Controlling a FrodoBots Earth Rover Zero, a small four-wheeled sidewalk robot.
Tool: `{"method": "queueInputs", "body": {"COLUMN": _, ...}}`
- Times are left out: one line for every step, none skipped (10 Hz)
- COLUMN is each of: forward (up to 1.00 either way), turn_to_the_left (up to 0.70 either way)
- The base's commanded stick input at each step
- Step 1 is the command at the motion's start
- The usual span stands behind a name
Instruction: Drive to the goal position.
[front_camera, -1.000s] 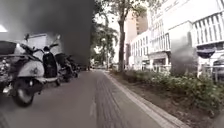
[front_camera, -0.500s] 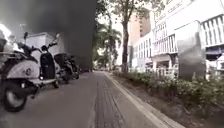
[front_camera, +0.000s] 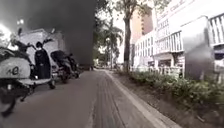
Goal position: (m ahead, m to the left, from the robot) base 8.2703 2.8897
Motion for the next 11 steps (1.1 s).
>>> {"method": "queueInputs", "body": {"forward": 0.45, "turn_to_the_left": 0.00}}
{"method": "queueInputs", "body": {"forward": 0.45, "turn_to_the_left": 0.00}}
{"method": "queueInputs", "body": {"forward": 0.45, "turn_to_the_left": 0.00}}
{"method": "queueInputs", "body": {"forward": 0.45, "turn_to_the_left": 0.00}}
{"method": "queueInputs", "body": {"forward": 0.45, "turn_to_the_left": 0.00}}
{"method": "queueInputs", "body": {"forward": 0.45, "turn_to_the_left": 0.00}}
{"method": "queueInputs", "body": {"forward": 0.45, "turn_to_the_left": 0.00}}
{"method": "queueInputs", "body": {"forward": 0.45, "turn_to_the_left": 0.00}}
{"method": "queueInputs", "body": {"forward": 0.45, "turn_to_the_left": 0.00}}
{"method": "queueInputs", "body": {"forward": 0.45, "turn_to_the_left": 0.00}}
{"method": "queueInputs", "body": {"forward": 0.45, "turn_to_the_left": 0.00}}
